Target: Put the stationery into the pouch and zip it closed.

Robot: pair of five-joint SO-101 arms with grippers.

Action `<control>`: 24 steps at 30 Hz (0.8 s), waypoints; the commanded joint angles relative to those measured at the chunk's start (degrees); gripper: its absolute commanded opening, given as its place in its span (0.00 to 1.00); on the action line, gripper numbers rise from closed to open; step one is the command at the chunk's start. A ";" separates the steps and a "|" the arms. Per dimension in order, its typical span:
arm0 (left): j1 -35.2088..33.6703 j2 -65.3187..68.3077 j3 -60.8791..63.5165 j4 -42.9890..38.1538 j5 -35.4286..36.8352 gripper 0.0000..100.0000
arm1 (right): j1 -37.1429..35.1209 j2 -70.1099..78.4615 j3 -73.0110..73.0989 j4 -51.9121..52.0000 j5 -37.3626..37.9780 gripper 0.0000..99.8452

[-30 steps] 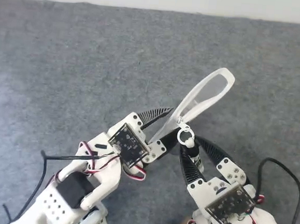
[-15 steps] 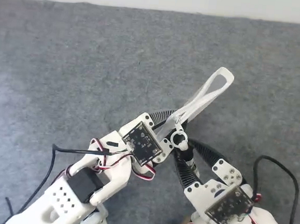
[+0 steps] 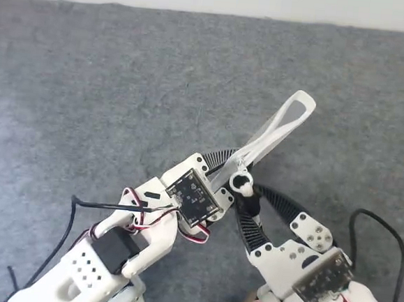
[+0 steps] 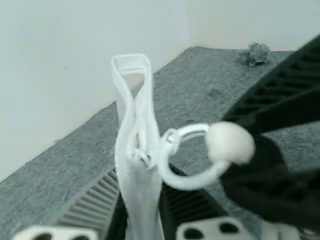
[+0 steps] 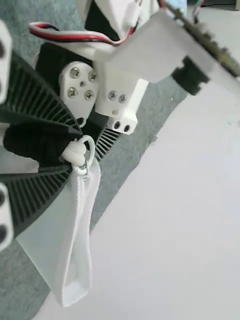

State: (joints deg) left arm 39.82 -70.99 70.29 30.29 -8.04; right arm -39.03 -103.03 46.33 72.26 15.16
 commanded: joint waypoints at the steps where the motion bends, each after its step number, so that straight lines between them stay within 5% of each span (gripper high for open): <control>1: 0.00 1.23 1.19 0.09 -0.88 0.01 | -0.22 -1.01 -4.40 -5.58 -0.62 0.01; 14: -3.08 1.14 1.36 1.76 -0.62 0.01 | 13.41 -1.01 6.42 -20.70 -0.70 0.01; 21: -3.16 1.14 1.36 1.67 -0.79 0.01 | 13.58 -1.01 2.73 -11.82 -0.70 0.01; 24: -3.16 1.14 1.45 1.67 -0.79 0.01 | 13.49 -1.01 -1.58 -3.91 -0.70 0.10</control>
State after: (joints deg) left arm 37.27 -71.08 70.99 30.20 -8.40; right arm -26.02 -104.26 50.20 62.07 15.08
